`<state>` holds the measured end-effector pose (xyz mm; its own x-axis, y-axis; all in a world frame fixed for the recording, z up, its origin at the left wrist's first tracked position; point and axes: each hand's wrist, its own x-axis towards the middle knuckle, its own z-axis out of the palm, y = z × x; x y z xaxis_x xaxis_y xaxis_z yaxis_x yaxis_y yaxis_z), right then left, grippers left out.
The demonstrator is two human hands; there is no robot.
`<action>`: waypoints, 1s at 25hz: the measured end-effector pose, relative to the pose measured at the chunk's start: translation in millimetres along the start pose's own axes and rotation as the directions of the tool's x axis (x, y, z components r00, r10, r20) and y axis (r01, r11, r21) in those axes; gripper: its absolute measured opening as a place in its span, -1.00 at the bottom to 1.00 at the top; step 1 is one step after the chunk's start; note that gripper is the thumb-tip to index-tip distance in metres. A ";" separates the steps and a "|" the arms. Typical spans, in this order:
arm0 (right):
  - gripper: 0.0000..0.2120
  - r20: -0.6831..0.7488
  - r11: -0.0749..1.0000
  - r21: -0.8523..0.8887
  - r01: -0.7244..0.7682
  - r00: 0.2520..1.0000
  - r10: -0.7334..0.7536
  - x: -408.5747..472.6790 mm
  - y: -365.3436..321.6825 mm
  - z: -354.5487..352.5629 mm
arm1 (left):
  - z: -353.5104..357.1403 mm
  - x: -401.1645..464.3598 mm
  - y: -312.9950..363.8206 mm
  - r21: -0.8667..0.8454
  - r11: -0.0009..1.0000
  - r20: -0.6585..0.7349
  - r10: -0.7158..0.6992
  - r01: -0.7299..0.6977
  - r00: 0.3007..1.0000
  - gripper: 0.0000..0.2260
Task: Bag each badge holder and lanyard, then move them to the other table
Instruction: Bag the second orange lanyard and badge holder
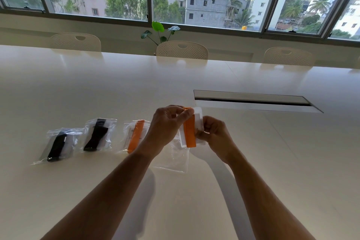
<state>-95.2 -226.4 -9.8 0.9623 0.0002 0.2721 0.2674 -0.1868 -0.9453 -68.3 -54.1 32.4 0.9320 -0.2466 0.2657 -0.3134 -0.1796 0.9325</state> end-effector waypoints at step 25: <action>-0.87 -0.162 0.982 0.158 -0.099 0.979 0.125 0.6 4.5 -6.0 | 5.1 11.5 -30.3 0.156 0.982 0.180 0.078 -0.107 0.981 -0.57</action>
<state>-93.7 -233.2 -12.9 0.9673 -0.1819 0.1771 0.1749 -0.0279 -0.9842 -49.0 -56.3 5.9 0.8567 -0.4269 0.2894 -0.4357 -0.2986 0.8492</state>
